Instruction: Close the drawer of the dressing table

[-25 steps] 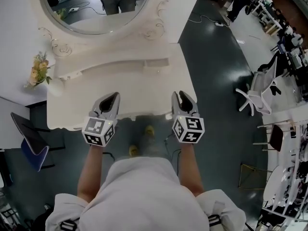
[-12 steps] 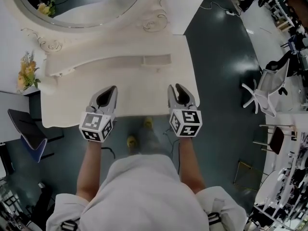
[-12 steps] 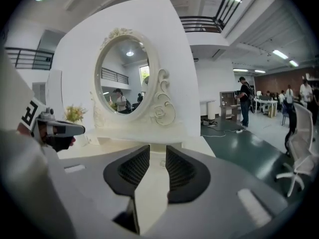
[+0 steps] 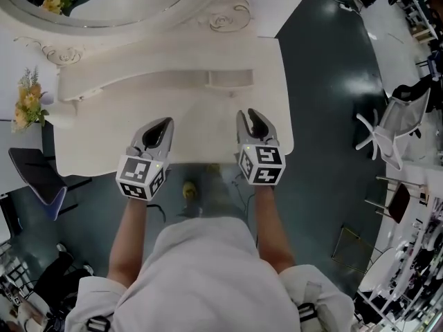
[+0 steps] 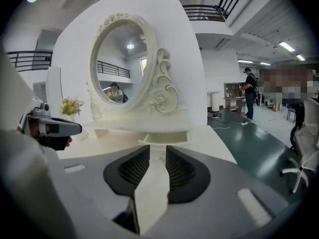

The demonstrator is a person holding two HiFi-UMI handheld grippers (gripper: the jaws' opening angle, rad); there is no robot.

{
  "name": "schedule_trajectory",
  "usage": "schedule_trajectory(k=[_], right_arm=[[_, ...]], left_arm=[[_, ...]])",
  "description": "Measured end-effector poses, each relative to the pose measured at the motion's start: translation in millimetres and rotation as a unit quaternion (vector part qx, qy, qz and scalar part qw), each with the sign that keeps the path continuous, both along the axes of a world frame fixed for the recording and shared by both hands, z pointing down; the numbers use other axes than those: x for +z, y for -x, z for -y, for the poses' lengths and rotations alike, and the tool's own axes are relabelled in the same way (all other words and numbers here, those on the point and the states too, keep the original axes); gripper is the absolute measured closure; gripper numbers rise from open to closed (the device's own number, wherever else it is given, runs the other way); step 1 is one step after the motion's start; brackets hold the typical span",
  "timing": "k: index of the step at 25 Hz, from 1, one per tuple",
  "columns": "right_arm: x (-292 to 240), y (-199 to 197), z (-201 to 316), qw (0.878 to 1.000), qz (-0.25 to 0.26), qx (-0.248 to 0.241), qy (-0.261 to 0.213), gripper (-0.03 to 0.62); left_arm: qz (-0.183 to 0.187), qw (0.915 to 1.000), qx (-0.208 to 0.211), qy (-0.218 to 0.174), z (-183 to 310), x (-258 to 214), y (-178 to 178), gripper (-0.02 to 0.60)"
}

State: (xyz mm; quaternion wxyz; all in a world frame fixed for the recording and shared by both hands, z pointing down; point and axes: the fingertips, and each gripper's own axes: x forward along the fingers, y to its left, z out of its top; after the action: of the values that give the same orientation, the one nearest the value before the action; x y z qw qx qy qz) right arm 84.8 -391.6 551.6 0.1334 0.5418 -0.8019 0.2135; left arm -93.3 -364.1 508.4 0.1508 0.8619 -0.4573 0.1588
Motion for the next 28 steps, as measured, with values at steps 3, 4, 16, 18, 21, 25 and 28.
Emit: schedule_trajectory(k=[3, 4, 16, 18, 21, 25, 28], right_arm=[[9, 2, 10, 1.0, 0.012, 0.002, 0.009, 0.497], [12, 3, 14, 1.0, 0.011, 0.001, 0.01, 0.497], [63, 17, 55, 0.999, 0.007, -0.009, 0.05, 0.497], [70, 19, 61, 0.998, 0.006, -0.006, 0.055, 0.497], [79, 22, 67, 0.998, 0.005, -0.005, 0.061, 0.497], [88, 20, 73, 0.998, -0.004, 0.002, 0.067, 0.496], [93, 23, 75, 0.997, -0.006, -0.002, 0.072, 0.496]], left_arm=[[0.006, 1.0, 0.001, 0.008, 4, 10, 0, 0.581], [0.008, 0.9999, 0.0, 0.01, 6, 13, 1, 0.581], [0.018, 0.999, 0.002, 0.04, 23, 48, -4, 0.581], [0.021, 0.9987, 0.001, 0.046, 23, 52, -2, 0.581], [0.023, 0.9983, -0.001, 0.054, 22, 58, -1, 0.581], [0.022, 0.998, 0.006, 0.06, 22, 64, -6, 0.581], [0.022, 0.9977, 0.012, 0.063, 22, 67, -11, 0.581]])
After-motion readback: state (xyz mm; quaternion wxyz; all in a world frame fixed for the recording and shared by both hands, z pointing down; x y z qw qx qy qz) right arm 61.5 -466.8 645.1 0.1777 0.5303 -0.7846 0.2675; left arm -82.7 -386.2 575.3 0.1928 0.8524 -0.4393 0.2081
